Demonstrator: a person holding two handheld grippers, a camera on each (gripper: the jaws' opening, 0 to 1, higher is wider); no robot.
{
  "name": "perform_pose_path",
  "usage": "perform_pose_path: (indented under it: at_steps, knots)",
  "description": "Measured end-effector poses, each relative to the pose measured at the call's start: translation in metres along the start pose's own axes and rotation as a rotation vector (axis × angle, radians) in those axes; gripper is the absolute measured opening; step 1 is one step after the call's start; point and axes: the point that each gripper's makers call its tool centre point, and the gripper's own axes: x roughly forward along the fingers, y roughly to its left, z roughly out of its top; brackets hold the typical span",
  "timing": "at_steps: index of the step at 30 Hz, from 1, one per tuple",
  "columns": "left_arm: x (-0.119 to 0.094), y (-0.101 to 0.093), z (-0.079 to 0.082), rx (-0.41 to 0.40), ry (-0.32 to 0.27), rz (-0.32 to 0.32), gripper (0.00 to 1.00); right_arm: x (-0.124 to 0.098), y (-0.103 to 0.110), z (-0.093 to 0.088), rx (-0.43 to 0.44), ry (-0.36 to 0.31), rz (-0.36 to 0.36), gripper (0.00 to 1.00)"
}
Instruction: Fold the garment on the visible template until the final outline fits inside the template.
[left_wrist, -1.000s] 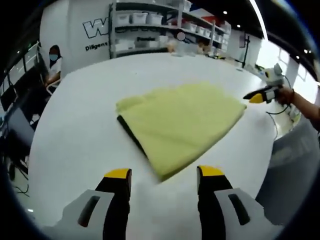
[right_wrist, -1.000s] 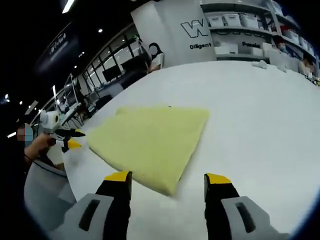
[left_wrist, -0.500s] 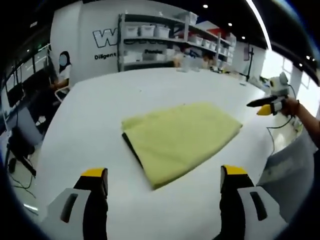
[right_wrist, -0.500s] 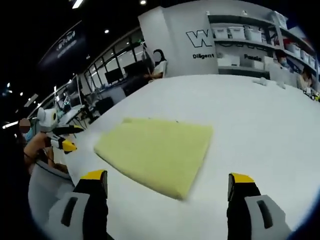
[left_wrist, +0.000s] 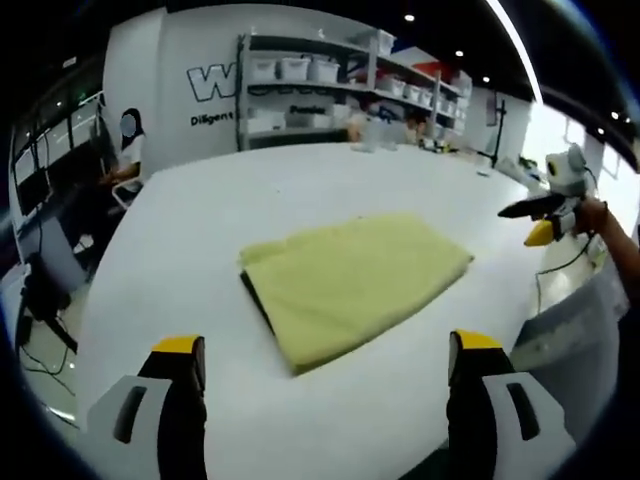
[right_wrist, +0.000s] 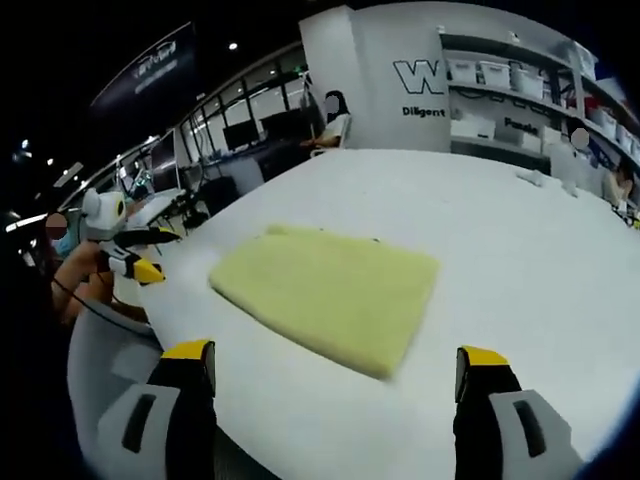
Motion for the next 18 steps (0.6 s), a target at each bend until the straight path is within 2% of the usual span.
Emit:
perform_pose_path:
  at_steps: [6,11,18]
  knots:
    - [0.0004,-0.0015,-0.0058,-0.007,0.016,-0.009,0.99,-0.0001,-0.0006,-0.0062,0.016,-0.008,-0.019,0.99]
    - [-0.0006,-0.0005,-0.007,-0.034,0.012,-0.005,0.99,-0.0014,0.0012,-0.004,0.01,-0.027,-0.022,0.99]
    - [-0.0002,-0.0027,-0.0086,-0.023,0.018,-0.005,0.99,-0.004,0.0001,-0.0053,0.004,-0.031,-0.03,0.99]
